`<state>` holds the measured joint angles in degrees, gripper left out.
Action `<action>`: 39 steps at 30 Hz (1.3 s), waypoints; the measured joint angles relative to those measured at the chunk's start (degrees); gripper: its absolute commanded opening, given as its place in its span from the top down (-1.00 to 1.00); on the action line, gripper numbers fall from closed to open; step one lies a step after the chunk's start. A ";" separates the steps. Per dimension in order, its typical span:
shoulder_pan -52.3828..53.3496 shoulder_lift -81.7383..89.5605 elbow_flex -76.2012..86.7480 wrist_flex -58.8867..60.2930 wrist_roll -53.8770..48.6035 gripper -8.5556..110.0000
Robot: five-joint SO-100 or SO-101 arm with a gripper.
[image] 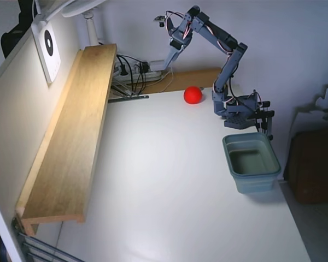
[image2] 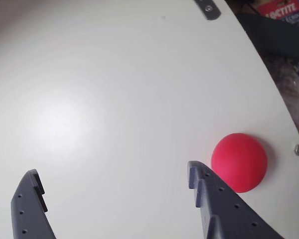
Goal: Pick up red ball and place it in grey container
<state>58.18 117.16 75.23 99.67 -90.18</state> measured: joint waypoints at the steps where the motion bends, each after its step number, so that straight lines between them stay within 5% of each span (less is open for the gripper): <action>1: 1.05 0.00 0.00 0.00 0.00 0.21; 28: 30.15 0.00 0.00 0.00 0.00 0.21; 39: 31.11 0.00 0.00 0.00 0.00 0.21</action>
<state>89.30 117.16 75.23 99.67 -90.18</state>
